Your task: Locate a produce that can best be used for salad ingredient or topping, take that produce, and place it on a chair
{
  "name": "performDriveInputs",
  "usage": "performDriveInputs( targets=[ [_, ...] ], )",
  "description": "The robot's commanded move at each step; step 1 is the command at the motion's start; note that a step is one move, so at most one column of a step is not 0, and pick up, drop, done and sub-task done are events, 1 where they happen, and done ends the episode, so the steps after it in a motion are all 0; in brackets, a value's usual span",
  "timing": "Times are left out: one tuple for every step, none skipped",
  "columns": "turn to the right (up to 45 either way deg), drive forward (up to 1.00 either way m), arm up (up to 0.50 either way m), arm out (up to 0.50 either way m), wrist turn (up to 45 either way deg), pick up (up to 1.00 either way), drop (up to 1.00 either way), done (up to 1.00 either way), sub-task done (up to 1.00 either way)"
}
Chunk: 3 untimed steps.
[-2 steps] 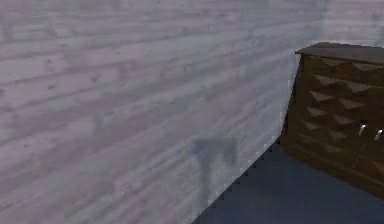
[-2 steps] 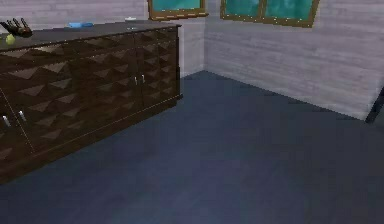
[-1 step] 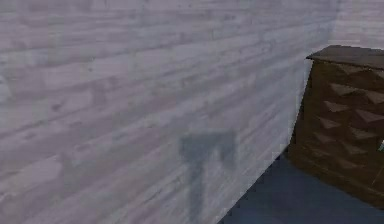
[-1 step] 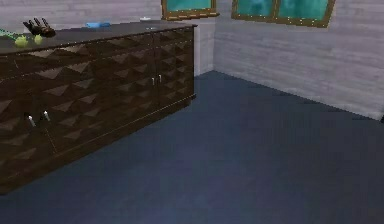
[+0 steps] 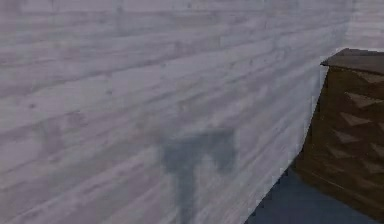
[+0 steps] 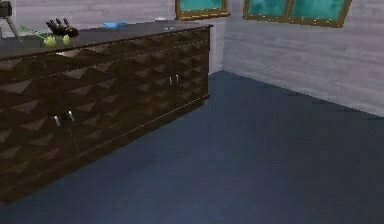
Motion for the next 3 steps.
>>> performDriveInputs(
  targets=[
    [45.0,0.0,0.0,0.0,0.0,0.0,0.0,0.0,0.0],
    [45.0,0.0,0.0,0.0,0.0,0.0,0.0,0.0,0.0],
    [42.0,0.0,0.0,0.0,0.0,0.0,0.0,0.0,0.0]
  ],
)
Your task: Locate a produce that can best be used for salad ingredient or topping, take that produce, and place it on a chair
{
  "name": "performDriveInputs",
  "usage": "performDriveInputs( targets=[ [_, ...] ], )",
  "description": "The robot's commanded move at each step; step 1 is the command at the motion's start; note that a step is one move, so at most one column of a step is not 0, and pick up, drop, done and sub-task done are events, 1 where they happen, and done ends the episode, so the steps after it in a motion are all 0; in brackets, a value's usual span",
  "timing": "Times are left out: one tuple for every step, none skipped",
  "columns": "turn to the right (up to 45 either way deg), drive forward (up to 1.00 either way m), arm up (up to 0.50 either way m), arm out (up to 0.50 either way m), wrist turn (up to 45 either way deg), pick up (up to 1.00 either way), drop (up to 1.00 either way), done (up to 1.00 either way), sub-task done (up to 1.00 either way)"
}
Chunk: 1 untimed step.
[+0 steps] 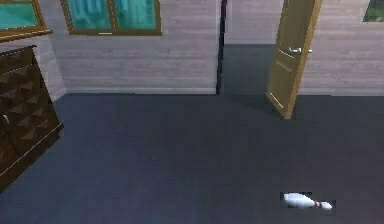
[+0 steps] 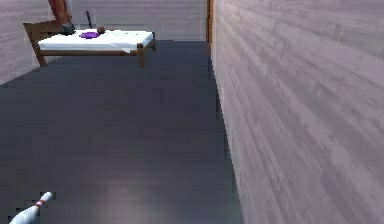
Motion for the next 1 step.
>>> performDriveInputs(
  targets=[
    [0.0,0.05,0.0,0.0,0.0,0.0,0.0,0.0,0.0]
  ],
)
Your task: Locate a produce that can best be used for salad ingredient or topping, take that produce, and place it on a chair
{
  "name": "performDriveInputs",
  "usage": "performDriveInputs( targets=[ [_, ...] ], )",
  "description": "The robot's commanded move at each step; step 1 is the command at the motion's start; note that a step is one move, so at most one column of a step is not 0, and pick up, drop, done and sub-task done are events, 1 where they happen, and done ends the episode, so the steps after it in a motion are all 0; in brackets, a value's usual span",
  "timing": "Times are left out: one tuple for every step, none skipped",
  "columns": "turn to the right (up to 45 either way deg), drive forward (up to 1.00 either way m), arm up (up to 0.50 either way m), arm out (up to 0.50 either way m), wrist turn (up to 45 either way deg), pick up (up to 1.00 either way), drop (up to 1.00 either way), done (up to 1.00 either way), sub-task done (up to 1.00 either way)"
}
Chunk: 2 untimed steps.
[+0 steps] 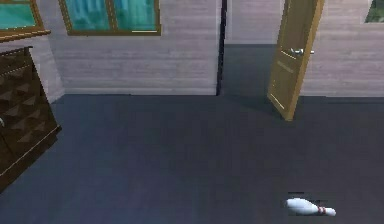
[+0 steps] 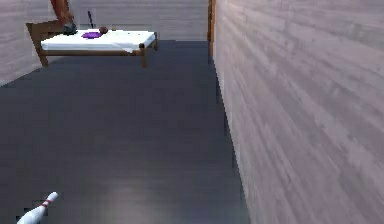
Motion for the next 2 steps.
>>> performDriveInputs(
  targets=[
    [45.0,0.0,0.0,0.0,0.0,0.0,0.0,0.0,0.0],
    [45.0,0.0,0.0,0.0,0.0,0.0,0.0,0.0,0.0]
  ],
)
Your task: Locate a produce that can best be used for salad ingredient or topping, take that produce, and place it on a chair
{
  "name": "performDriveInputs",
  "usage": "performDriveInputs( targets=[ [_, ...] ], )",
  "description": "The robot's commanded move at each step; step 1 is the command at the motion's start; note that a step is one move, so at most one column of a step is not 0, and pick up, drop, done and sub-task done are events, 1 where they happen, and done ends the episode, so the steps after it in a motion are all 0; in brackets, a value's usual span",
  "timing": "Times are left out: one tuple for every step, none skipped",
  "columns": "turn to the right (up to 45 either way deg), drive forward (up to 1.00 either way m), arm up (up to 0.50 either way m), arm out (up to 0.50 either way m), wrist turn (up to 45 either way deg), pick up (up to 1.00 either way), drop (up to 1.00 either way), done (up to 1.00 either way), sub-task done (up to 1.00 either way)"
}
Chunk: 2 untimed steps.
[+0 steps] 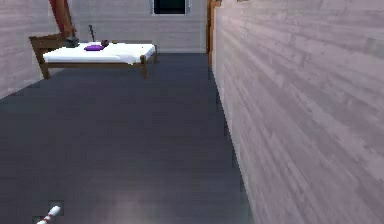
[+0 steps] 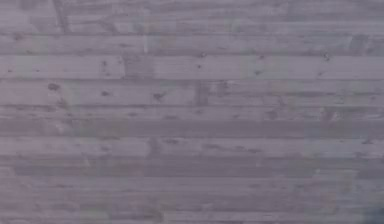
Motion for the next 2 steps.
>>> performDriveInputs(
  targets=[
    [0.0,1.0,0.0,0.0,0.0,0.0,0.0,0.0,0.0],
    [0.0,1.0,0.0,0.0,0.0,0.0,0.0,0.0,0.0]
  ],
)
